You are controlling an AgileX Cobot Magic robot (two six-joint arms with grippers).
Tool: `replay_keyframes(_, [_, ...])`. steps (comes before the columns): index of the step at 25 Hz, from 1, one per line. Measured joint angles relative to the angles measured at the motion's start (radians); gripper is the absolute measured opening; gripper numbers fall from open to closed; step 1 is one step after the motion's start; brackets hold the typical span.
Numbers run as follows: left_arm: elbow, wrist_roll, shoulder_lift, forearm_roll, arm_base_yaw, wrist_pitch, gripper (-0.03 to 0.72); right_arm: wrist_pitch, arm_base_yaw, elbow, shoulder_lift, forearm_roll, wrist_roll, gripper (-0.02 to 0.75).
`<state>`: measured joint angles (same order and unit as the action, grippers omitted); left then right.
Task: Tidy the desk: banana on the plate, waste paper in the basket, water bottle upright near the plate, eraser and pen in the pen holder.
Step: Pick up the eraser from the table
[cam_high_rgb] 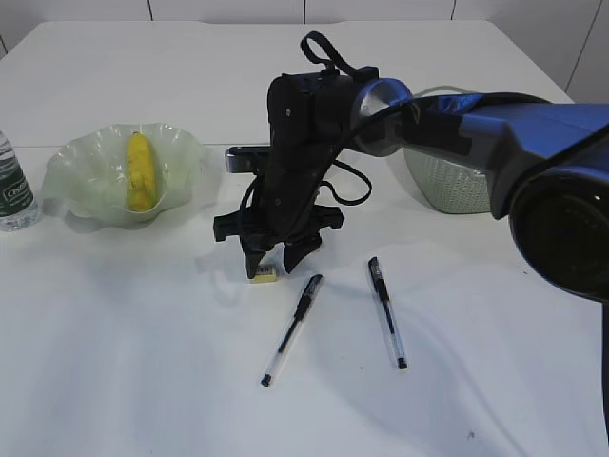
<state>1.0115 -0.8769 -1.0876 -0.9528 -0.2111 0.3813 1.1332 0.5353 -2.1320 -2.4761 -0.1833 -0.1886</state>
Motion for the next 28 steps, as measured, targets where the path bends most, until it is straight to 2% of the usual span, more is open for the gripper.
replay_keyframes(28, [0.000, 0.000, 0.000, -0.026, 0.000, 0.000, 0.263, -0.007, 0.000, -0.013, -0.025, -0.062, 0.026, 0.406])
